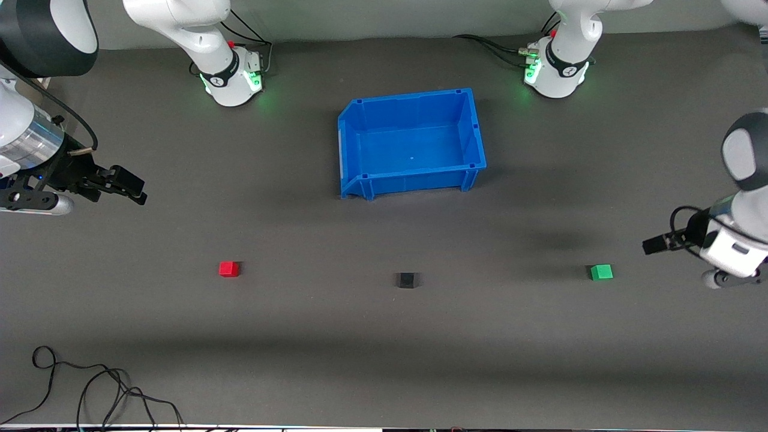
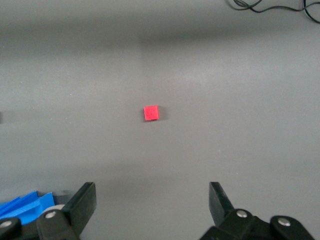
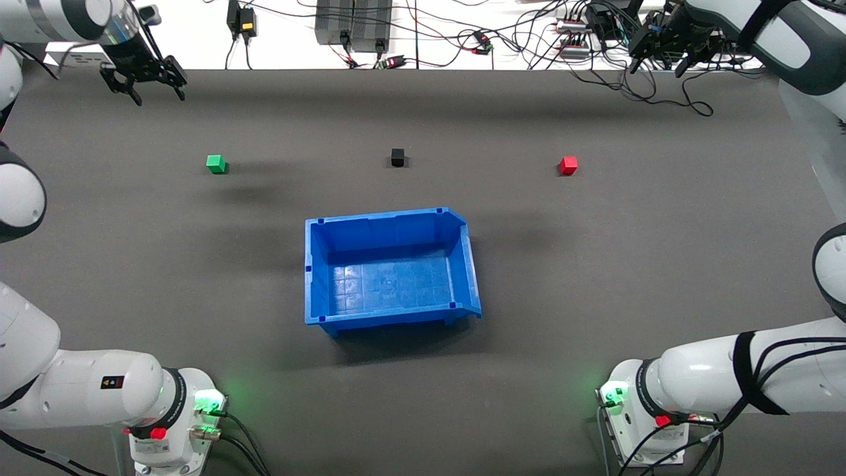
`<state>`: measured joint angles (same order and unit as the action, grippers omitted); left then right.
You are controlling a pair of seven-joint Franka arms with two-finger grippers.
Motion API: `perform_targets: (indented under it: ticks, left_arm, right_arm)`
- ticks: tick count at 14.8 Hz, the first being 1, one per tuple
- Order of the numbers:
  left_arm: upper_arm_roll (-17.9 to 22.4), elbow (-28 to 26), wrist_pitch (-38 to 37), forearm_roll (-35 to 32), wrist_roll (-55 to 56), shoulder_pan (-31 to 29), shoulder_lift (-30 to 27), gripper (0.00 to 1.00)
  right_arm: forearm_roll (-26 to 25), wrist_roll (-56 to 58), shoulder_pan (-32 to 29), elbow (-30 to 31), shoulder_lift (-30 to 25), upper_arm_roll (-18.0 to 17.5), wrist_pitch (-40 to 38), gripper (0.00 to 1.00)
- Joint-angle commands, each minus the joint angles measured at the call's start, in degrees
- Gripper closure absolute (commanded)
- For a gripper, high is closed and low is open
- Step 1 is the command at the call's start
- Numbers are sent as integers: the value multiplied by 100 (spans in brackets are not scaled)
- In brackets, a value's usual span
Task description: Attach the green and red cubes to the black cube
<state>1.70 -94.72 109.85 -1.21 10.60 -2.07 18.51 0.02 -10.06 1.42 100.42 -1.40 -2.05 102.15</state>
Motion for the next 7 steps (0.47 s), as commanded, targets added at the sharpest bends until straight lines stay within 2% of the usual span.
perform_targets:
  ticks: [1, 3, 7]
  left_arm:
    - [-3, 85, 212, 16, 459, -179, 275, 0]
    - [-3, 94, 449, 16, 1053, -172, 451, 0]
    - [-21, 181, 889, 41, 3267, -92, 829, 0]
  right_arm:
    - [-19, -57, 61, -128, 499, 38, -160, 0]
    - [-19, -57, 69, -171, 851, 38, -143, 0]
    - [-28, -66, 78, -181, 1466, 29, 207, 0]
